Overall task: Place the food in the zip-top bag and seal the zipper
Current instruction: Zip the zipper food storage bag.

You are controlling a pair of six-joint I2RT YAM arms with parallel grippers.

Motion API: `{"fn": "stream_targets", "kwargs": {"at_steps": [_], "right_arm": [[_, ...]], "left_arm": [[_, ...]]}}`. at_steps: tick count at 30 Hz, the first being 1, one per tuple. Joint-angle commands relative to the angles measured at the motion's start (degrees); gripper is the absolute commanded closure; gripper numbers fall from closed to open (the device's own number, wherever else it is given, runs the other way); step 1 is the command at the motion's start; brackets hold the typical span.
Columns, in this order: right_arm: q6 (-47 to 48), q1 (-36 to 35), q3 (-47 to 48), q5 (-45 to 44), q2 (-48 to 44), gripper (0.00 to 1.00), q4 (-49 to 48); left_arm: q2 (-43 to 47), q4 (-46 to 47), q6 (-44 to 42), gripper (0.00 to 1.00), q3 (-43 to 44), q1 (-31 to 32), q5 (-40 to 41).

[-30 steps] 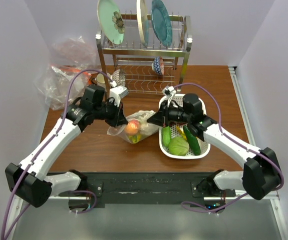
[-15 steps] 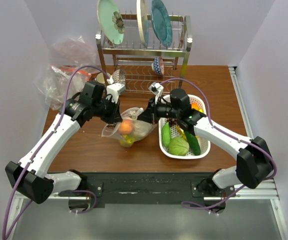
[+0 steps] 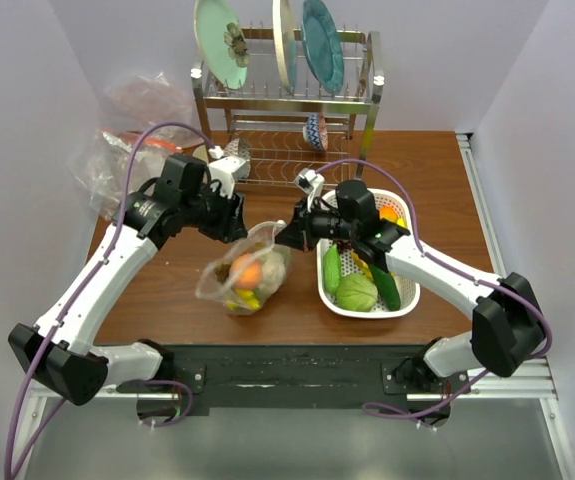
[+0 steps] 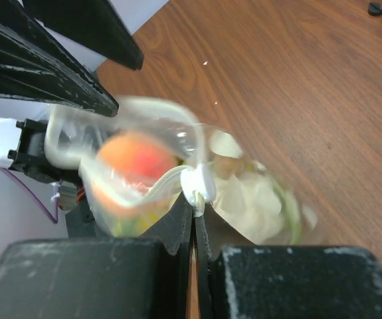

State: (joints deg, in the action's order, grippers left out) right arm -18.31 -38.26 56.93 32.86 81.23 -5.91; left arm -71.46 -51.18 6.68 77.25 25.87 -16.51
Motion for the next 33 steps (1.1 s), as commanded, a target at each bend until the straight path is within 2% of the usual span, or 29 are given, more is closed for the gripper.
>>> {"fn": "stream_targets", "kwargs": {"at_steps": [1,4,9,12,18,26,33], "right_arm": [[1.8,-0.4,-1.8,0.5,-3.4,1.0,-2.6],[2.0,-0.3,-2.4,1.9,-4.3,1.0,-3.6],[2.7,-0.4,-2.2,4.6,-4.6,1.0,-3.8],[3.1,-0.3,-0.4,5.5,-4.3,1.0,-1.7],[1.6,-0.3,1.8,6.1,-5.5,1.0,0.7],[-3.8,-0.4,4.7,7.7,-4.7,1.0,3.0],[-3.8,-0.3,4.9,8.2,-5.0,1.0,3.9]], "left_arm": [[-0.2,4.1,-0.6,0.43,2.6,-0.4,-2.8],[-0.3,6.3,-1.9,0.37,5.3,-0.4,-6.9],[-1.4,12.1,-3.8,0.34,6.2,-0.4,-17.6],[-2.4,14.5,-3.9,0.35,5.3,-0.4,-22.6],[-2.3,18.5,-5.1,0.42,2.1,-0.1,-27.9],[-3.1,19.9,-6.1,0.49,0.2,2.1,-29.4],[-3.5,20.8,-5.9,0.56,-1.5,3.2,-29.2]]}}
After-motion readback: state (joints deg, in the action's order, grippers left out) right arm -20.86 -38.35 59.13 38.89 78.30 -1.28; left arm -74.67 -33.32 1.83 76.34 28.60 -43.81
